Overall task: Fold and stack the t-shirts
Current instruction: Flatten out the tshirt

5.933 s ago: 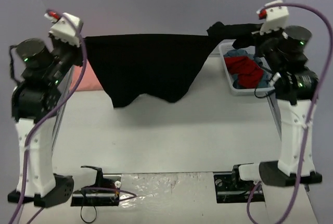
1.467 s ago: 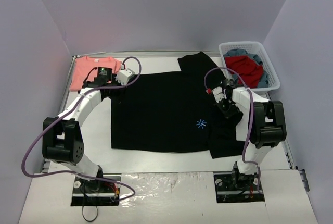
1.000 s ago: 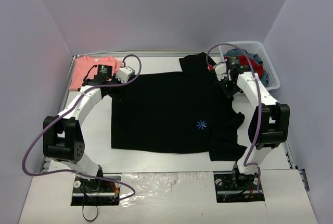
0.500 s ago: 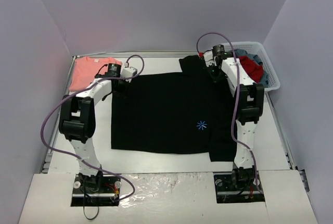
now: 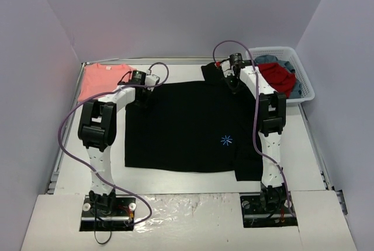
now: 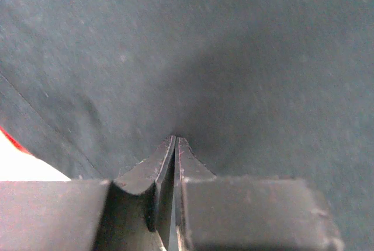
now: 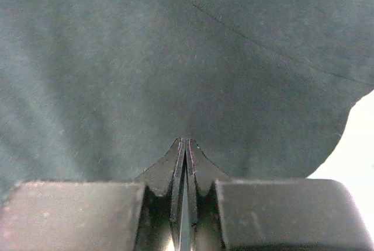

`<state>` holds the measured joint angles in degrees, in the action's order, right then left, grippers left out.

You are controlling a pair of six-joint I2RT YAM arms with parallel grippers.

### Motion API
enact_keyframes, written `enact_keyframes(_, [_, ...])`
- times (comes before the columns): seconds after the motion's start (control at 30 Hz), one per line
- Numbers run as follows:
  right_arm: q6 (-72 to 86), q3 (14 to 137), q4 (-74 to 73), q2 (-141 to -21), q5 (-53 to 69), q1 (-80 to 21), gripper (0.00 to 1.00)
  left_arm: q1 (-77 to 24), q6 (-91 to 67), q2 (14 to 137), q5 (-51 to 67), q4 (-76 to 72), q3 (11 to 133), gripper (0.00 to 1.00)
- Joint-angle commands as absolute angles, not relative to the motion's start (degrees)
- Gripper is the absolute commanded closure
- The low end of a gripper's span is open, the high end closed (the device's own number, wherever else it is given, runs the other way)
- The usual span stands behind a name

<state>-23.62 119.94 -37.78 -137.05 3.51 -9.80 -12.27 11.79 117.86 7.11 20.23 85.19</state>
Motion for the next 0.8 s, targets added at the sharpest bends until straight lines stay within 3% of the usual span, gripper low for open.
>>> enact_keyframes(0.0, [-23.2,121.99,-39.9,-139.91,1.23,-9.76,1.0,-12.48,10.81,120.23,3.87,23.63,88.76,0.98])
enact_keyframes(0.77, [-21.27,143.44,-37.36,-155.3,-5.1,-7.56,1.0,-10.72,9.23,135.79,0.53,35.42,115.83,0.98])
